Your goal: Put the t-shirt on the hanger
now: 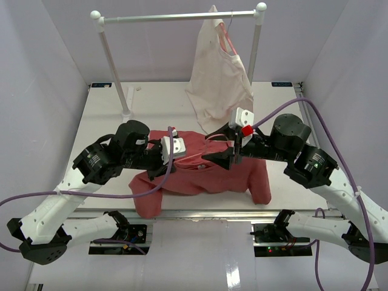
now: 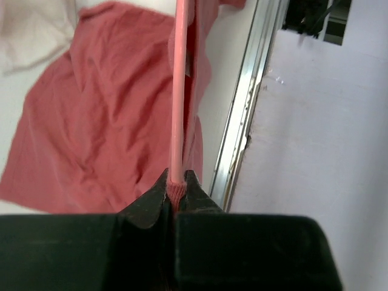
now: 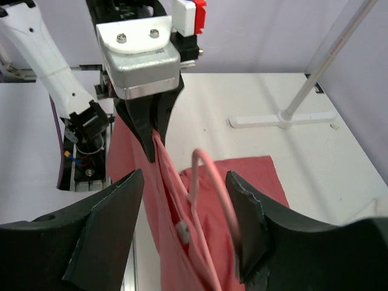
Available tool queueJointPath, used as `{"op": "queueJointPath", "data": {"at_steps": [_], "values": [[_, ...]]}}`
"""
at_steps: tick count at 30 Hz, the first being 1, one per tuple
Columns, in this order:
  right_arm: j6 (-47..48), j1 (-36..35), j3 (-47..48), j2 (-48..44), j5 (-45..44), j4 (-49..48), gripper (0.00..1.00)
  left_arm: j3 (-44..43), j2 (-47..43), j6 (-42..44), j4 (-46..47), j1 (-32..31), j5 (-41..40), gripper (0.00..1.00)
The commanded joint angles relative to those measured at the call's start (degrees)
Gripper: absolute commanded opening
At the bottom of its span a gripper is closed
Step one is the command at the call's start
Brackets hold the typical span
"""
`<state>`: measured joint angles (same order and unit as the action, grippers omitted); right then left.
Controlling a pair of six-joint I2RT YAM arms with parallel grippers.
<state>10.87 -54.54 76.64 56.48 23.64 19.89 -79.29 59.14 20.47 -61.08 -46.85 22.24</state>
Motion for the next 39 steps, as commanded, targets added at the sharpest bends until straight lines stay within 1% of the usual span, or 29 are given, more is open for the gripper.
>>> {"op": "queueJointPath", "data": {"at_steps": [1, 2, 3, 5, 6, 7, 9, 11, 13, 16, 18, 20, 22, 24, 25, 27, 30, 32, 34, 37, 39], "values": [[-3.7, -0.4, -2.7, -5.8, -6.6, -3.6, 0.74, 3.1, -3.5, -7.4, -3.3, 0.4, -12.0, 0.0], [-4.3, -0.5, -3.4, -7.0, -8.5, -3.7, 0.81, 4.2, -3.9, -8.5, -4.0, 0.4, -14.7, 0.0], [-4.9, -0.4, -4.2, -8.5, -10.9, -4.0, 0.84, 5.0, -4.3, -9.7, -4.1, 0.4, -16.5, 0.0], [-5.9, -0.4, -5.2, -10.5, -14.8, -4.2, 0.88, 6.8, -5.2, -11.3, -4.1, 0.4, -20.1, 0.0], [-6.3, -0.4, -5.5, -11.2, -17.4, -4.2, 0.9, 7.9, -5.8, -11.7, -3.7, 0.4, -23.3, 0.0], [-6.9, -0.4, -5.8, -12.1, -19.3, -4.3, 0.93, 8.6, -6.2, -12.3, -3.2, 0.4, -24.9, 0.0], [-8.1, -0.5, -6.4, -14.2, -23.6, -4.8, 0.98, 9.9, -6.6, -12.7, -2.6, 0.4, -26.1, 0.0], [-8.7, -0.4, -7.1, -15.6, -29.6, -5.6, 0.95, 10.5, -7.0, -13.3, -0.8, 0.4, -28.6, 0.0], [-10.1, -0.5, -7.2, -16.5, -33.0, -5.9, 0.91, 10.4, -7.2, -15.7, 2.6, 0.6, -32.6, 0.0], [-10.4, -0.4, -7.8, -17.9, -35.0, -6.0, 0.9, 7.0, -6.1, -19.2, 4.9, 1.4, -36.5, 0.0], [-10.4, -0.4, -8.6, -18.9, -36.3, -6.0, 0.9, 3.8, -4.1, -21.7, 4.8, 2.3, -39.2, 0.0], [-10.4, -0.5, -9.5, -19.9, -37.1, -5.8, 0.9, 0.9, -0.3, -24.7, 1.7, 3.4, -42.6, 0.0], [-10.2, -0.5, -10.1, -20.7, -37.7, -5.8, 0.9, -0.9, 0.8, -26.2, 0.6, 4.2, -43.6, 0.0], [-9.8, -0.5, -10.9, -22.9, -38.7, -5.7, 0.9, -1.8, 5.8, -27.6, -4.3, 5.8, -45.6, 0.0], [-9.7, -0.5, -11.1, -23.3, -38.8, -5.7, 0.9, -1.0, 6.6, -27.7, -4.6, 6.4, -46.5, 0.0], [-9.8, -0.4, -10.8, -24.1, -38.6, -5.6, 0.9, 0.0, 6.9, -26.9, -4.0, 8.7, -46.3, 0.0], [-9.9, -0.4, -10.8, -24.9, -39.1, -5.2, 0.9, 0.2, 6.3, -25.5, 0.1, 13.8, -42.8, 0.0], [-10.3, -0.5, -11.5, -25.0, -39.4, -5.2, 0.9, -2.6, 6.9, -25.1, 2.2, 15.8, -42.1, 0.0], [-11.7, -0.5, -12.5, -24.8, -39.8, -4.9, 0.9, -7.8, 9.0, -24.7, 3.2, 17.3, -41.9, 0.0], [-12.5, -0.4, -13.7, -24.1, -42.5, -4.2, 0.9, -20.3, 13.5, -24.6, 2.3, 19.8, -44.9, 0.0], [-12.5, -0.5, -14.5, -24.1, -43.2, -4.2, 0.9, -26.2, 18.5, -24.4, -0.9, 20.9, -48.3, 0.0]]}}
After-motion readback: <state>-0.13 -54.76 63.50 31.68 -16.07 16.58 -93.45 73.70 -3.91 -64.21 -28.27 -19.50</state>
